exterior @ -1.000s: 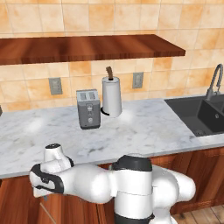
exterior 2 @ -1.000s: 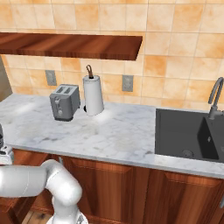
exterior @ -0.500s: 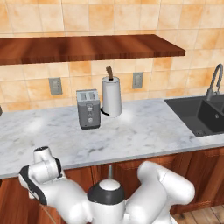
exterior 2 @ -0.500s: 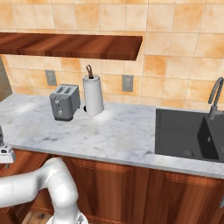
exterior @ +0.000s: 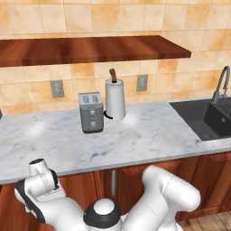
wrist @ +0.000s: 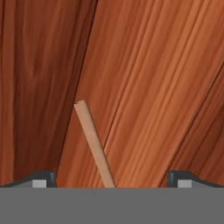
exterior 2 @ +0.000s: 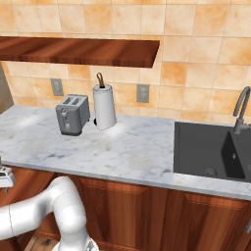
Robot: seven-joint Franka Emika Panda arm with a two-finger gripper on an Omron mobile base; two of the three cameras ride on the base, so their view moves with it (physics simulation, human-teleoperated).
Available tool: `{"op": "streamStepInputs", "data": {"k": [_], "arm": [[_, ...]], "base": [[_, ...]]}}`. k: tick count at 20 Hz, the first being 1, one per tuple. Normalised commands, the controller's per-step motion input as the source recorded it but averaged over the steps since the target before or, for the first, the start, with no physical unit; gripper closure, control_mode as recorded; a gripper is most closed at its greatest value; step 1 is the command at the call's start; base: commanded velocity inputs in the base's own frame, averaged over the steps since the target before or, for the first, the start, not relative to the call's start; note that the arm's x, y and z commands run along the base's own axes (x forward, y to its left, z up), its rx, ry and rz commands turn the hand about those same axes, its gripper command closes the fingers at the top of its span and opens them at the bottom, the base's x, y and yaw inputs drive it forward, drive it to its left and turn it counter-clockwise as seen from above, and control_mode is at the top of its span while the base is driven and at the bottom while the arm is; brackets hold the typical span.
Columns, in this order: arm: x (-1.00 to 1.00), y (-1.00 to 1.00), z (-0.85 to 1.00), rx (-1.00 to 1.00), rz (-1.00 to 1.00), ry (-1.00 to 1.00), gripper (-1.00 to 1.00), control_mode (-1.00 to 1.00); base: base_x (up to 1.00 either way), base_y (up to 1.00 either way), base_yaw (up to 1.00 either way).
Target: Take a straw from the drawer in front and place it inside the glass cup on the dining counter.
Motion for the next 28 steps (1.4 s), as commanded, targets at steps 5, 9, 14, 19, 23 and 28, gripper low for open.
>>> {"op": "streamStepInputs", "data": {"k": [5,9,14,19,23,28], "arm": [[-0.04,0.05,-0.45,0.00,0.04,0.00,-1.00,-1.00],[0.00,0.12,-0.39,0.00,0.04,0.00,-1.00,-1.00],[0.00,0.12,-0.35,0.00,0.02,0.00,-1.00,-1.00],[0.00,0.06,-0.47,0.00,0.01,0.00,1.00,-1.00],[-0.26,0.01,-0.32,0.00,0.00,0.00,1.00,-1.00],[-0.38,-0.07,-0.03,0.03,0.00,0.00,1.00,-1.00]], "base": [[0.00,0.00,0.00],[0.00,0.00,0.00],[0.00,0.00,0.00],[0.00,0.00,0.00],[0.00,0.00,0.00],[0.00,0.00,0.00]]}}
